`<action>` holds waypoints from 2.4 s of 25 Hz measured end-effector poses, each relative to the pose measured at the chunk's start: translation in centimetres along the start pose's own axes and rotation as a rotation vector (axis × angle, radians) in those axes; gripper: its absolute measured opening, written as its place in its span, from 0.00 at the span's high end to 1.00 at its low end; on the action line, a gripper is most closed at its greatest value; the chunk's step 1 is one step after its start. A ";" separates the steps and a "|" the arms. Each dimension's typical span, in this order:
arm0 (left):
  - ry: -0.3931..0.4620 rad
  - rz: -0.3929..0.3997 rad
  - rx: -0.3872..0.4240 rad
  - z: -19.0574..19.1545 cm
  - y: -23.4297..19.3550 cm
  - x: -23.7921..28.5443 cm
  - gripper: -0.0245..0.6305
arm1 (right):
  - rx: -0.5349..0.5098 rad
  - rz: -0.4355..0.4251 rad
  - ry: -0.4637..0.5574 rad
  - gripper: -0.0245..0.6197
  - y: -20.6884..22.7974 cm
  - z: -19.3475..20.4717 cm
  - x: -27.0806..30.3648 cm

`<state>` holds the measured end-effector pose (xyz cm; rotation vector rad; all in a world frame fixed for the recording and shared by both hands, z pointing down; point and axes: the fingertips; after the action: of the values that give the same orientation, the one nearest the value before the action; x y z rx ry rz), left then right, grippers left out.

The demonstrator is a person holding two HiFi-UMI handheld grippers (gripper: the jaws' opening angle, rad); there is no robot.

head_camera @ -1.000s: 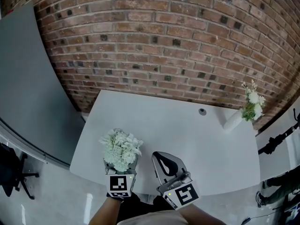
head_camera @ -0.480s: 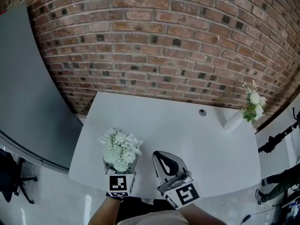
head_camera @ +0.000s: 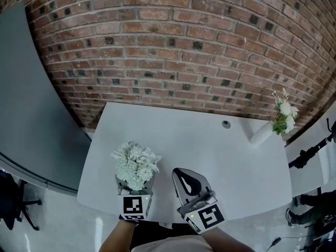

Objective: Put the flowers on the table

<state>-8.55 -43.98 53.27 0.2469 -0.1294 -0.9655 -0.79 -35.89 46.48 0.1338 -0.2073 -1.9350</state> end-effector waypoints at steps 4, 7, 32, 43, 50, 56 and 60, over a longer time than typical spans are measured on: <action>0.005 0.004 0.014 -0.1 0.0 -0.1 0.43 | 0.010 0.005 0.003 0.94 0.2 -0.4 0.3; 0.032 0.002 0.018 -0.8 0.0 -0.1 0.43 | 0.015 0.008 0.003 0.94 0.3 -0.1 0.4; -0.012 -0.016 -0.009 -0.7 -0.5 -4.0 0.43 | 0.034 0.004 -0.028 0.94 -0.7 -0.2 -0.2; -0.145 -0.158 -0.037 -1.8 -1.6 -9.8 0.47 | 0.068 0.002 -0.036 0.94 -0.8 -2.5 -3.0; -0.195 -0.233 -0.024 -4.1 -0.5 -13.0 0.80 | 0.088 -0.013 -0.045 0.93 -0.5 -4.3 -5.7; -0.224 -0.281 -0.010 -6.8 1.1 -15.1 0.90 | 0.111 -0.037 -0.042 0.94 0.4 -5.8 -8.2; -0.239 -0.308 0.009 -8.2 2.8 -16.4 0.93 | 0.126 -0.068 -0.040 0.94 0.9 -6.2 -9.9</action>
<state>-13.76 -27.70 46.11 0.1606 -0.3216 -1.2999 4.80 -27.48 40.56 0.1885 -0.3557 -1.9937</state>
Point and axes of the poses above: the fingertips, and each gripper's own axes: x forward along the fingers, y to its right, z out of its underside, and after that the axes turned 14 degrees about x, right-handed
